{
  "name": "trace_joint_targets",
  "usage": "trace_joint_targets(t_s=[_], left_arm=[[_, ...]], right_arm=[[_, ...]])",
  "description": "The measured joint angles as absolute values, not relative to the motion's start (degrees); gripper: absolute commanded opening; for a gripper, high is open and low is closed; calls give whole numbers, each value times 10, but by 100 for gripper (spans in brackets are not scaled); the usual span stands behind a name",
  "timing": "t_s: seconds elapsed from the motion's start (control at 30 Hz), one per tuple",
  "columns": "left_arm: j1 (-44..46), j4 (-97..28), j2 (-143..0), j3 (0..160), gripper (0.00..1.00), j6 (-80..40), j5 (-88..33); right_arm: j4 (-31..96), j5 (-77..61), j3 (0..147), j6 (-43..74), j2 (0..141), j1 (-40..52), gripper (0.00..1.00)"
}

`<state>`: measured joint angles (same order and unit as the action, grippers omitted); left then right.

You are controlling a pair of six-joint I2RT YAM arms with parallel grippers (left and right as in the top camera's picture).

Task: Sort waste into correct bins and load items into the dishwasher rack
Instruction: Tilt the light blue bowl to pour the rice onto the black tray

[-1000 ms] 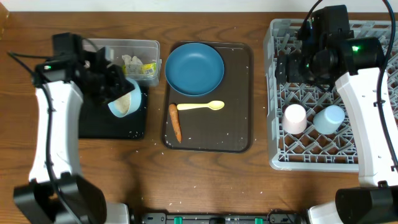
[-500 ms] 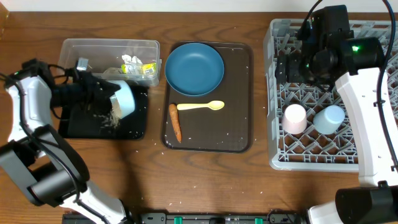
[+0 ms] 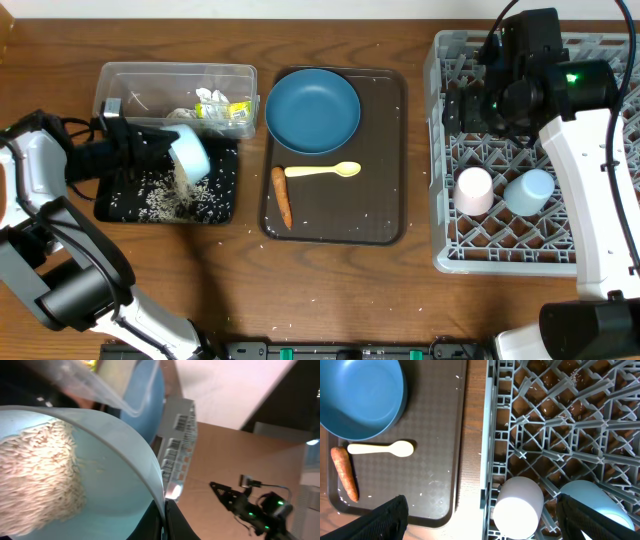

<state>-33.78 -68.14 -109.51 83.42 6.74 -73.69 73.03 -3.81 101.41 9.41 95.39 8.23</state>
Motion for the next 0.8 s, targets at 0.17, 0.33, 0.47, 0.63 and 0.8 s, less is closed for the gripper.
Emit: trace_joint_targets(t_s=[0.17, 0.33, 0.47, 0.63, 0.8], left_arm=[[-351, -681, -1095, 834, 6, 71, -798], [-371, -682, -1095, 834, 6, 74, -837], [-378, -701, -1095, 834, 6, 74, -857], [-378, -732, -1095, 834, 6, 74, -875], [-378, -742, -1095, 834, 6, 74, -883]], right_arm=[[730, -38, 1014, 94, 954, 82, 92], [730, -38, 1014, 94, 954, 82, 92], [730, -38, 1014, 94, 954, 82, 92], [730, -36, 1012, 94, 954, 83, 93], [730, -34, 1007, 94, 954, 82, 93]])
